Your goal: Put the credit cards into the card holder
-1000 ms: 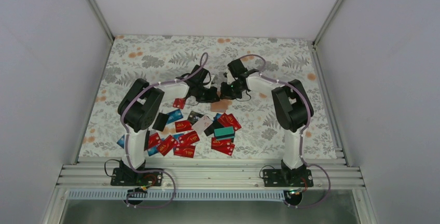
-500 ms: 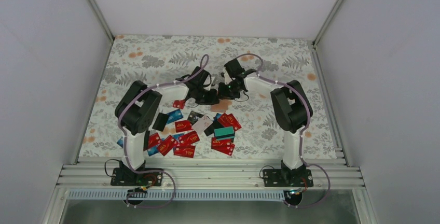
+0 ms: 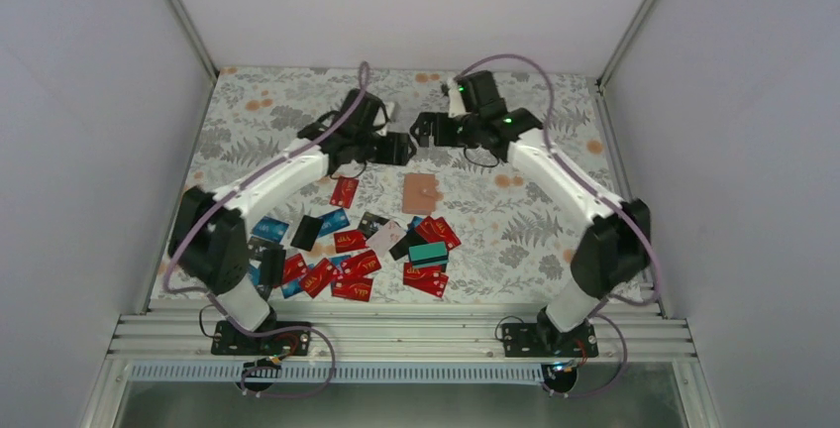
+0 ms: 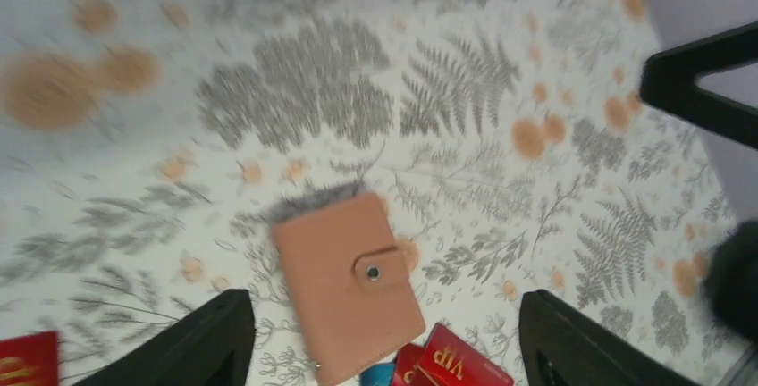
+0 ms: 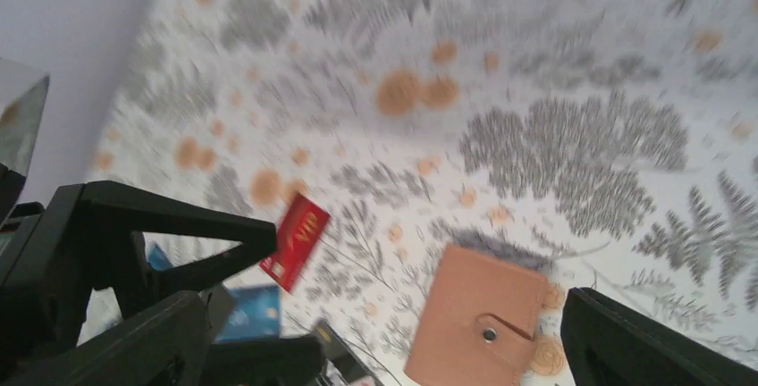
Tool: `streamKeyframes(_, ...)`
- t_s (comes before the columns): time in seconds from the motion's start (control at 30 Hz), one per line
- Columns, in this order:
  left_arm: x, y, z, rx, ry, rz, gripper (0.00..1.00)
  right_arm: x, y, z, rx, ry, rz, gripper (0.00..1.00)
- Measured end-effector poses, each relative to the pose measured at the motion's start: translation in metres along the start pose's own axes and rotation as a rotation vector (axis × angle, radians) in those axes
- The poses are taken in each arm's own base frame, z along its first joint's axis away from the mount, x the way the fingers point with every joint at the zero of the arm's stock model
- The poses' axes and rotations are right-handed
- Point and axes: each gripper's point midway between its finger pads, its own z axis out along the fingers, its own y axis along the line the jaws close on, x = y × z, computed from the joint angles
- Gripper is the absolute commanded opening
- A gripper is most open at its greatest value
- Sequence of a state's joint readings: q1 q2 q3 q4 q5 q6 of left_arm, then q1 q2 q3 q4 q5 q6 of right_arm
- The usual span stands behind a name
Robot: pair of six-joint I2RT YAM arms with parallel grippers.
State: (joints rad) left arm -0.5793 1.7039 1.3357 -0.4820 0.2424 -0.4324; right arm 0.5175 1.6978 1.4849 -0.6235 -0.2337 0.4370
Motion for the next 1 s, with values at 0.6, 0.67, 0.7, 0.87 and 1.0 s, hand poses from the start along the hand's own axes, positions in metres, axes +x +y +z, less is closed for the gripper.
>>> streamKeyframes(0.6,-0.06,0.08,-0.218,-0.515,-0.57,0.091,1.0,-0.055,-0.044,-0.188,0.33,-0.672,-0.142,1.0)
streamKeyframes(0.67,-0.049,0.092,-0.225,-0.571,-0.614,0.127,1.0,-0.047,-0.054,-0.192,0.371,-0.69,-0.151,1.0)
streamKeyframes(0.7,-0.043,0.098,-0.226,-0.598,-0.632,0.147,1.0,-0.043,-0.059,-0.192,0.387,-0.696,-0.161,1.0)
streamKeyframes(0.87,-0.021,0.132,-0.221,-0.752,-0.666,0.225,1.0,-0.037,-0.081,-0.188,0.468,-0.714,-0.178,1.0)
streamKeyframes(1.0,-0.003,0.16,-0.209,-0.82,-0.687,0.265,1.0,-0.018,-0.11,-0.168,0.504,-0.722,-0.268,1.0)
